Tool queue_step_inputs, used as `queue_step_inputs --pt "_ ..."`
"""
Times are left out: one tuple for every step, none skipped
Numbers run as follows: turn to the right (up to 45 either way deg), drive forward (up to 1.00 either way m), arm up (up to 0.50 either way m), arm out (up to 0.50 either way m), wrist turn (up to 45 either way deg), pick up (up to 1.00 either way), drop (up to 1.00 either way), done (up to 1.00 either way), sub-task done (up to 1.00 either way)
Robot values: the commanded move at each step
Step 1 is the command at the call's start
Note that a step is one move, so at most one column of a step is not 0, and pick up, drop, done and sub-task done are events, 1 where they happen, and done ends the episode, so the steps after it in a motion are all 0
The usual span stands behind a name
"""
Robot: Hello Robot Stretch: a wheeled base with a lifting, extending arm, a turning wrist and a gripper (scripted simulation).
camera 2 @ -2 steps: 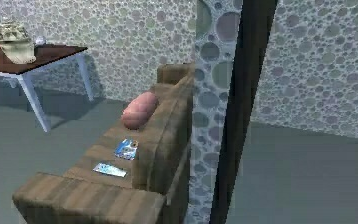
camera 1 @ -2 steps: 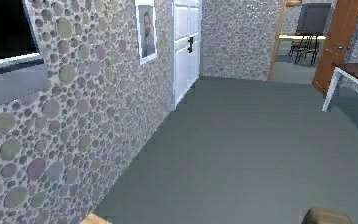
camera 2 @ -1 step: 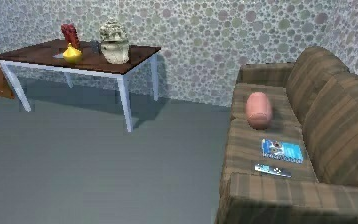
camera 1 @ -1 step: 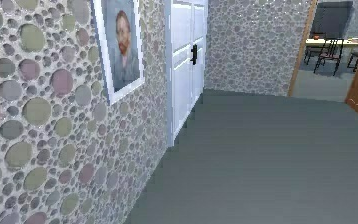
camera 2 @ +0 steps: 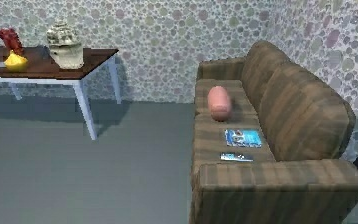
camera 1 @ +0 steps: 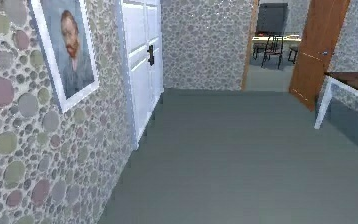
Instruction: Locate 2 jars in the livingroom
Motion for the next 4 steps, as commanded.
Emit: queue_step_inputs --pt "0.0 0.25 0.0 0.0 0.0 0.0 0.0 0.0 0.0" --pt "45.0 0.0 0.0 0.0 0.0 0.0 0.0 0.0 0.0" --pt "27.0 0.0 0.0 0.0 0.0 0.0 0.0 0.0 0.0" --pt "0.0 0.5 0.0 0.0 0.0 0.0 0.0 0.0 0.0"
